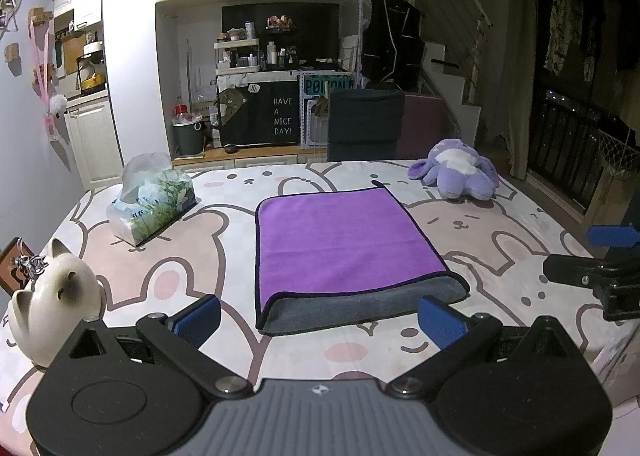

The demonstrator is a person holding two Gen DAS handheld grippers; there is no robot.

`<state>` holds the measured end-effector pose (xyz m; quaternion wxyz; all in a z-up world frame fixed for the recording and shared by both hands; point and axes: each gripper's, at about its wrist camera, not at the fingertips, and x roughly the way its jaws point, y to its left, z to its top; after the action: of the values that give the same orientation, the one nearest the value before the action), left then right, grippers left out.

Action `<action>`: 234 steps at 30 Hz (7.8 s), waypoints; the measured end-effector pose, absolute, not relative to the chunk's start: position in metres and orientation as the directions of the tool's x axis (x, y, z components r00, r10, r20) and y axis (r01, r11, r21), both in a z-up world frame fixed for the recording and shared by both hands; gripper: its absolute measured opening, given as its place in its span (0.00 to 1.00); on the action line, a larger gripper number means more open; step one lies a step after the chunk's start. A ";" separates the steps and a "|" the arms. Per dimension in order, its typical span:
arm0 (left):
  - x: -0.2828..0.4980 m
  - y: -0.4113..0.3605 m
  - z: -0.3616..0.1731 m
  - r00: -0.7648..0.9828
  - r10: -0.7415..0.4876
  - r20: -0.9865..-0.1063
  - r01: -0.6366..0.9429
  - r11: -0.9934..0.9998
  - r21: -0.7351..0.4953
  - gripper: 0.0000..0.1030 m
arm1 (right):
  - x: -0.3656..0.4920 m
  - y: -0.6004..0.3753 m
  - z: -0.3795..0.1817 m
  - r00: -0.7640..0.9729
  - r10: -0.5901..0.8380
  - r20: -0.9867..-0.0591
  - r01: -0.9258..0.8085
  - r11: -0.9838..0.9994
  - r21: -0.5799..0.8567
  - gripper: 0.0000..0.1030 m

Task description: Fold towel

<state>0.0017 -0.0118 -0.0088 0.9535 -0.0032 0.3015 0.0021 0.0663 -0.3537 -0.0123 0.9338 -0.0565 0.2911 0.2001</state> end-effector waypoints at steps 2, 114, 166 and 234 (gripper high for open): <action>0.003 -0.012 -0.007 0.819 0.006 -0.574 -0.009 1.000 -0.003 1.00 | 0.066 -0.355 -0.010 0.752 0.346 -0.561 -0.408 0.913 0.016 1.00; 0.195 0.066 -0.135 0.461 -0.153 -0.874 0.178 0.981 -0.077 0.07 | 0.259 -0.338 -0.154 0.292 0.427 -0.856 -0.621 0.765 0.170 0.15; 0.349 0.069 -0.100 0.784 0.065 -0.618 -0.071 0.997 0.016 0.05 | 0.397 -0.307 -0.111 0.693 0.370 -0.618 -0.369 0.919 0.136 0.06; 0.377 0.067 -0.108 0.707 0.105 -0.699 -0.133 0.991 0.014 1.00 | 0.449 -0.299 -0.137 0.705 0.259 -0.660 -0.237 0.964 0.124 1.00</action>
<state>0.3769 0.0670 -0.1075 0.9237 -0.0186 0.3773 0.0646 0.4495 -0.2994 -0.1367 0.9232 0.0150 0.3598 0.1342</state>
